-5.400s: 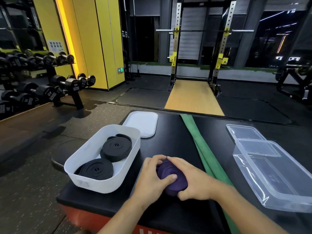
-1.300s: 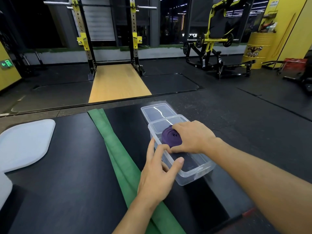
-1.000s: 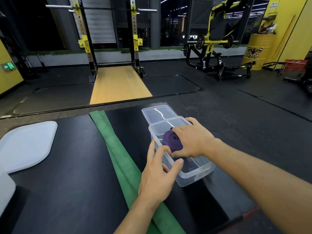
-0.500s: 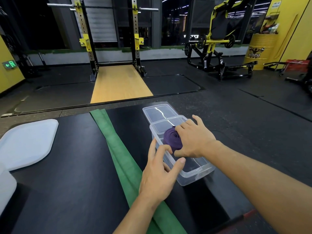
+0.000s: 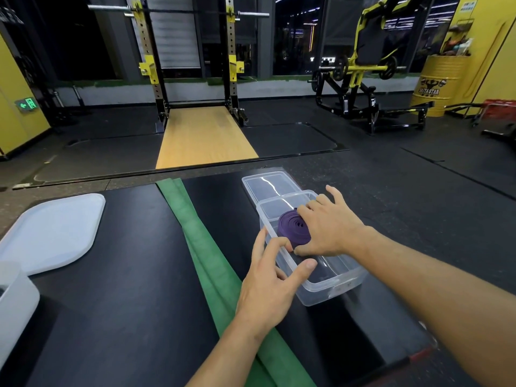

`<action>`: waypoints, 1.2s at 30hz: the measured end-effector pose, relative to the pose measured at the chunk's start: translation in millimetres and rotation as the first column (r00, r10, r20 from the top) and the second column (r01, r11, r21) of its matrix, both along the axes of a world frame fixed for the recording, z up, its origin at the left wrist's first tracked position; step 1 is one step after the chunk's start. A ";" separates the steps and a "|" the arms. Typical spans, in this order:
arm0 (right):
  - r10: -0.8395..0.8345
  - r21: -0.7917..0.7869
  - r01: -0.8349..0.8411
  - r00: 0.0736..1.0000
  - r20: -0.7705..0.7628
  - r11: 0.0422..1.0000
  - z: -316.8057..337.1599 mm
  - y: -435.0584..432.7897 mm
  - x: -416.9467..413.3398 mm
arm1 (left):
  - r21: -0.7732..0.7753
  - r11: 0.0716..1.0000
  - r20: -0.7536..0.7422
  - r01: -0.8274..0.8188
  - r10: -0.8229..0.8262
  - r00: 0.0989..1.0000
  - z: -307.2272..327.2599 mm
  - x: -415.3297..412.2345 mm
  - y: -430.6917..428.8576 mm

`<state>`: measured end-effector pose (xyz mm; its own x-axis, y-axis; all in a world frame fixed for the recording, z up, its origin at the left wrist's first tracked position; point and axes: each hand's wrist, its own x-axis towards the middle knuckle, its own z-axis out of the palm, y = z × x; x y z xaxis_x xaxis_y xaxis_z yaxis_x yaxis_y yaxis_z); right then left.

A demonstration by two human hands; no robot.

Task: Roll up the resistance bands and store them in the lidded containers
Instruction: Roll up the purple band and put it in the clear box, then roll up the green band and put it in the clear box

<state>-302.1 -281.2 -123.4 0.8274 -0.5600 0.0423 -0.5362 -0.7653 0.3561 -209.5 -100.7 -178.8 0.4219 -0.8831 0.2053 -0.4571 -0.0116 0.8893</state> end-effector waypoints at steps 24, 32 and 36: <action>-0.035 -0.109 0.036 0.999 0.009 0.993 -7.6 -5.3 9.7 | 0.057 0.997 -0.011 0.053 -0.052 0.999 3.4 2.8 1.4; -0.023 -0.059 0.026 0.998 0.061 0.998 -6.7 -2.1 7.4 | 0.103 0.992 0.049 0.076 -0.081 0.996 7.8 -0.3 7.1; -0.023 0.065 0.019 0.998 0.064 0.998 -5.9 -1.8 1.8 | 0.135 0.989 0.049 0.062 -0.069 0.996 9.8 1.3 6.4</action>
